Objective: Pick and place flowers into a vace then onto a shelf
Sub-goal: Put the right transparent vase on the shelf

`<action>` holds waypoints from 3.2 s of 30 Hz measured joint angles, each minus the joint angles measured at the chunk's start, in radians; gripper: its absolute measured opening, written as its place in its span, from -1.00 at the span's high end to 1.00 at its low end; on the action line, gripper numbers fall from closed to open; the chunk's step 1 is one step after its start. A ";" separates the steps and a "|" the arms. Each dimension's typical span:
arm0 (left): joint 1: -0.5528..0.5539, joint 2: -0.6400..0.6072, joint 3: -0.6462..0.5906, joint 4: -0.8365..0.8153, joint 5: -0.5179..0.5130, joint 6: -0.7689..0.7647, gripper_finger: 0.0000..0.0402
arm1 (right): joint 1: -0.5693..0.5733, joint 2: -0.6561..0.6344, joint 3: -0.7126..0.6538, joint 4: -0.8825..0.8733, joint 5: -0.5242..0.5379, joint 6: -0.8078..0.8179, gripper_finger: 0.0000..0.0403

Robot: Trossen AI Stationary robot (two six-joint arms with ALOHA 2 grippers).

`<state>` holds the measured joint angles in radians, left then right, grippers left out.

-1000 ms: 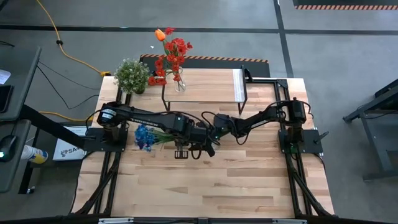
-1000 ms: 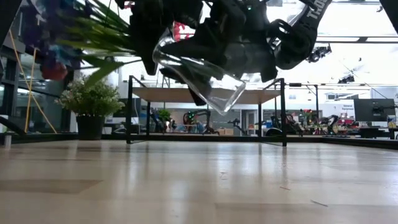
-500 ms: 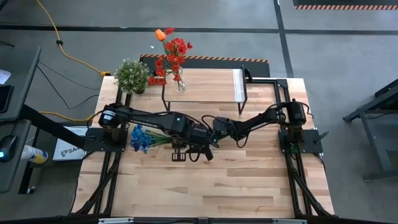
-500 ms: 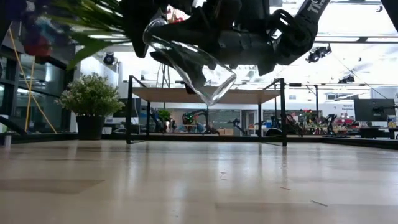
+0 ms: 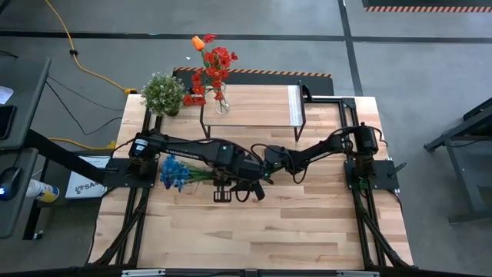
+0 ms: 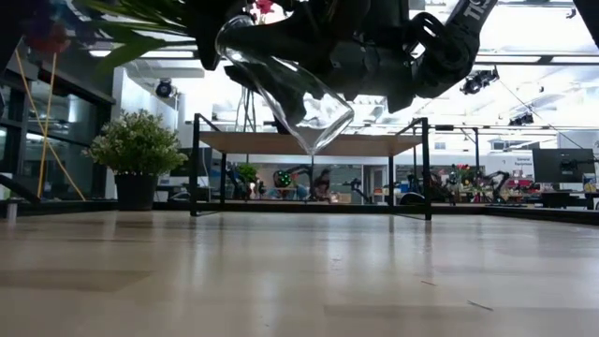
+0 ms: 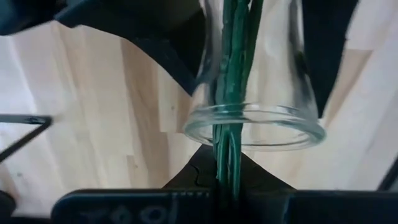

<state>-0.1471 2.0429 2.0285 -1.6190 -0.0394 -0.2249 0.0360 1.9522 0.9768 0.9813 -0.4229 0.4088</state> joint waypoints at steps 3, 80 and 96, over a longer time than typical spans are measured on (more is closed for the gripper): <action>0.000 0.000 0.000 0.006 0.033 -0.019 0.82 | 0.000 0.000 0.000 -0.004 -0.010 -0.023 0.18; 0.018 0.000 0.079 -0.024 0.510 -0.303 0.68 | 0.097 0.158 0.106 0.333 -0.003 -0.044 0.18; 0.029 -0.001 0.079 -0.006 0.602 -0.355 0.22 | 0.098 0.158 0.106 0.331 -0.004 -0.043 0.18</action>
<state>-0.1179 2.0418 2.1075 -1.6251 0.5627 -0.5803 0.1337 2.1098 1.0828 1.3126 -0.4273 0.3656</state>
